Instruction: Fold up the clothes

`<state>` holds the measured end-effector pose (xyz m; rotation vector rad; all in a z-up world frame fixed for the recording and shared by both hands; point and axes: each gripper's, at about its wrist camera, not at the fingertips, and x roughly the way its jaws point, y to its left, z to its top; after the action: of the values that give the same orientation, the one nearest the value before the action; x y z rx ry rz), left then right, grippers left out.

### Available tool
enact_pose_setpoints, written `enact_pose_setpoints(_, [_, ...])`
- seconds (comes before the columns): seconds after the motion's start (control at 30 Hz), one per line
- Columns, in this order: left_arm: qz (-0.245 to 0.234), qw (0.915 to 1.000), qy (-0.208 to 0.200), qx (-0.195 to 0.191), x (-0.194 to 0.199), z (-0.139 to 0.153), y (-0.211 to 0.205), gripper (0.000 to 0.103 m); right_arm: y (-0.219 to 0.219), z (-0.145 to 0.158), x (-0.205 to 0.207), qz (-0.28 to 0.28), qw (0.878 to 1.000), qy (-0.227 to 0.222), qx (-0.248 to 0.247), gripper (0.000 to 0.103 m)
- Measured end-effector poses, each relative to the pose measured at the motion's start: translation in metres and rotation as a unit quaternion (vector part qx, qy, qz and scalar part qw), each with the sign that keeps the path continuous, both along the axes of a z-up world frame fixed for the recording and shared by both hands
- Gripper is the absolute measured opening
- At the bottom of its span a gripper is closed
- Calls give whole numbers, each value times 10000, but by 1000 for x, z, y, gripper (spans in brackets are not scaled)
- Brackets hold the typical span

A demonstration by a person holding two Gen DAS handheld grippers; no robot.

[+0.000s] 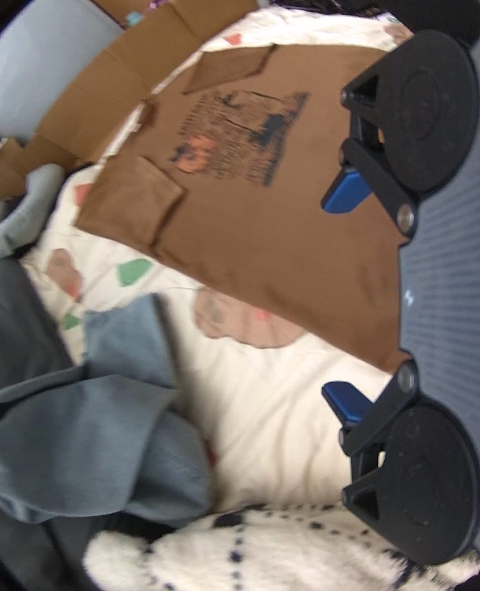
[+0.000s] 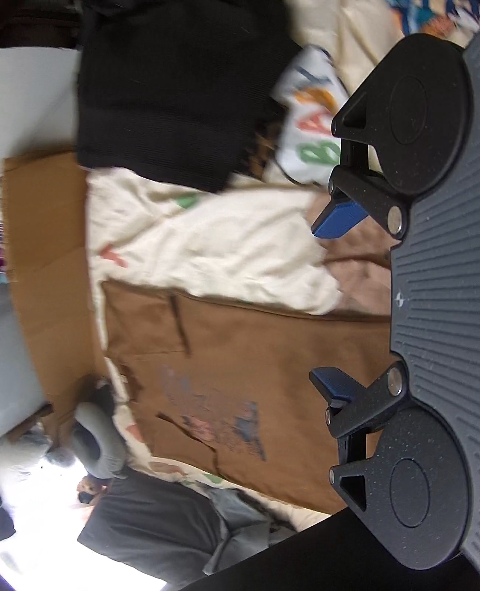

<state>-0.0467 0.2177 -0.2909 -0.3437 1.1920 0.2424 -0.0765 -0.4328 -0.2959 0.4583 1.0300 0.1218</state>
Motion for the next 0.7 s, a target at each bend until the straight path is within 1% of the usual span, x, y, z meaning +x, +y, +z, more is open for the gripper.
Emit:
enact_pose_setpoints(0.03, [-31,10000,58,24,-2,-6,-1,98,4,-9,-1,11,9999,54,84,75])
enact_pose_setpoints(0.1, [-89,9998,122,156,-7,-14,-3,98,11,-27,-3,30,9995,172,255,65])
enact_pose_setpoints(0.13, [-95,9996,155,210,-9,-17,-4,98,14,-35,-4,28,9992,244,305,64])
enact_pose_setpoints(0.23, [-6,9995,284,168,-13,-29,-2,98,22,-59,-7,36,9982,404,434,56])
enact_pose_setpoints(0.33, [0,9990,420,177,-16,-38,-3,98,28,-79,-9,114,9970,556,531,53])
enact_pose_setpoints(0.4, [-33,9986,490,200,-18,-44,-4,98,33,-90,-10,215,9961,644,559,48])
enact_pose_setpoints(0.5, [-13,9985,470,273,-20,-48,-6,98,40,-106,-12,322,9944,760,656,48])
enact_pose_setpoints(0.57, [90,9984,513,222,-21,-51,-6,98,45,-116,-14,344,9931,864,713,48])
enact_pose_setpoints(0.63, [123,9981,562,199,-21,-55,-6,98,49,-125,-15,354,9917,961,778,44])
enact_pose_setpoints(0.7, [107,9978,637,178,-21,-59,-6,98,54,-134,-16,359,9903,1054,831,38])
